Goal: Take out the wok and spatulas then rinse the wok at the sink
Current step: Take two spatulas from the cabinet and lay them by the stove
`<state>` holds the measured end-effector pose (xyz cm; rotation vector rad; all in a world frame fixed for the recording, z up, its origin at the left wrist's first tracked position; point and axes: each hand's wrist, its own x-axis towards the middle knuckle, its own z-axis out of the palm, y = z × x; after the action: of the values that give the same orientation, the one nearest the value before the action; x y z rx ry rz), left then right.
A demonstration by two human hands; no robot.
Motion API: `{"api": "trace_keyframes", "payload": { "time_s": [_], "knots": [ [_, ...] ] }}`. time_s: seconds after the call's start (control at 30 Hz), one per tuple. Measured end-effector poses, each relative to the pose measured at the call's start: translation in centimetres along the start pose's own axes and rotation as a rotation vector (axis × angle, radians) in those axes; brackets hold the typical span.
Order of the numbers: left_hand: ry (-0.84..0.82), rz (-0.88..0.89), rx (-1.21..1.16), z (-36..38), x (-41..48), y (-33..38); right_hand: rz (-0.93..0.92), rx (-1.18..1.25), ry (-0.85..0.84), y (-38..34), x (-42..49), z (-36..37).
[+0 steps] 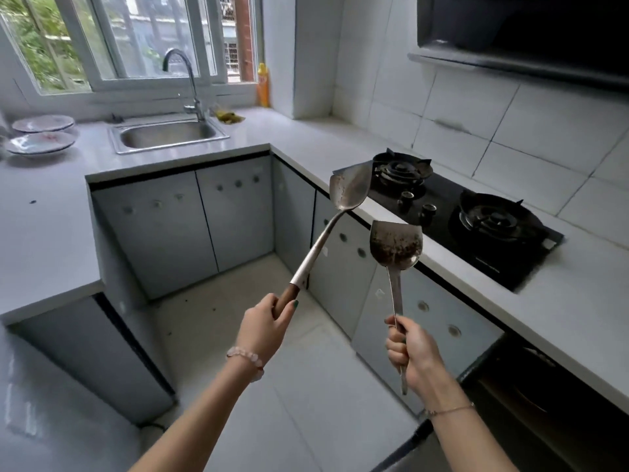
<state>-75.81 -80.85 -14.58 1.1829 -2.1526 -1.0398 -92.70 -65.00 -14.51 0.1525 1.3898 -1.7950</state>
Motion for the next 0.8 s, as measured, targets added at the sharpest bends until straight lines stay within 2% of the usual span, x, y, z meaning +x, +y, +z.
{"api": "trace_keyframes", "payload": {
  "time_s": [0.37, 0.8],
  "knots": [
    [0.058, -0.079, 0.016, -2.0, 14.3, -2.8, 0.02, 0.011, -0.065, -4.5, 13.6, 10.3],
    [0.039, -0.183, 0.008, 2.8, 38.7, -0.3, 0.047, -0.009, -0.025, -14.9, 35.3, 18.2]
  ]
}}
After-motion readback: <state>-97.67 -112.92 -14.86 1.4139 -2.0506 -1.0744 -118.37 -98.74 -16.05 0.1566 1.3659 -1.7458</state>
